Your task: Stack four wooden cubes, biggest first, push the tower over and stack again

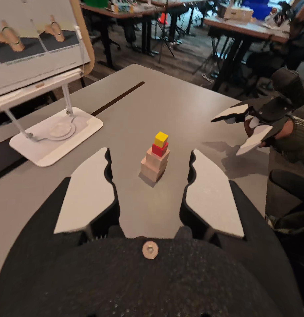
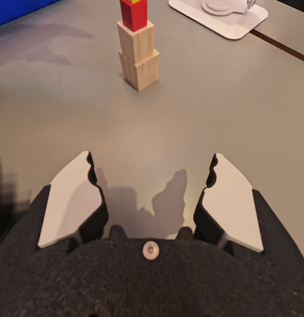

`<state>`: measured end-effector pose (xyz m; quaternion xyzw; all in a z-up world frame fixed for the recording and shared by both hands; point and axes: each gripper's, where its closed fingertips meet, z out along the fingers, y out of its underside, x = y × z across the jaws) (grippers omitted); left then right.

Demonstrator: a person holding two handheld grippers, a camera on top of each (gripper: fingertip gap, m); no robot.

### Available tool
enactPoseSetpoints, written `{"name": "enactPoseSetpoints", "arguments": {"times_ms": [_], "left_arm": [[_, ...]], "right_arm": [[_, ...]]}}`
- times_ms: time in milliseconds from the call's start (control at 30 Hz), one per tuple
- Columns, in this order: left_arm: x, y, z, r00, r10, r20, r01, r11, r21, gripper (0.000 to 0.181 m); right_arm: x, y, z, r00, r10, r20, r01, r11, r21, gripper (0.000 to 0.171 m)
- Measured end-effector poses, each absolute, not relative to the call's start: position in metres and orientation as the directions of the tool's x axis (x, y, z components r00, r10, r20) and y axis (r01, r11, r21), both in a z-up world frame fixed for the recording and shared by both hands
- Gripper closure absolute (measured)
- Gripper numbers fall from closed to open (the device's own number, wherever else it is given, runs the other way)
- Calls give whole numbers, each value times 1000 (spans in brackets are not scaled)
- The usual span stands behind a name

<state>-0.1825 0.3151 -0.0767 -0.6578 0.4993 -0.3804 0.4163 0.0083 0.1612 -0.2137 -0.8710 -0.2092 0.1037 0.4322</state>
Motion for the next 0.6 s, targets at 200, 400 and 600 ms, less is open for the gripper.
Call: {"name": "enactPoseSetpoints", "arguments": {"times_ms": [200, 400, 600], "left_arm": [[-246, 289, -126, 412, -898, 152, -258, -275, -926, 88], [-291, 262, -133, 504, -854, 131, -200, -262, -944, 89], [-329, 257, -120, 592, -804, 61, -164, -194, -967, 89]], "right_arm": [[12, 208, -208, 925, 378, -28, 213, -579, -787, 54], [17, 251, -210, 967, 253, -24, 146, -631, -762, 58], [19, 278, -216, 989, 145, -35, 72, -674, -736, 62]]}}
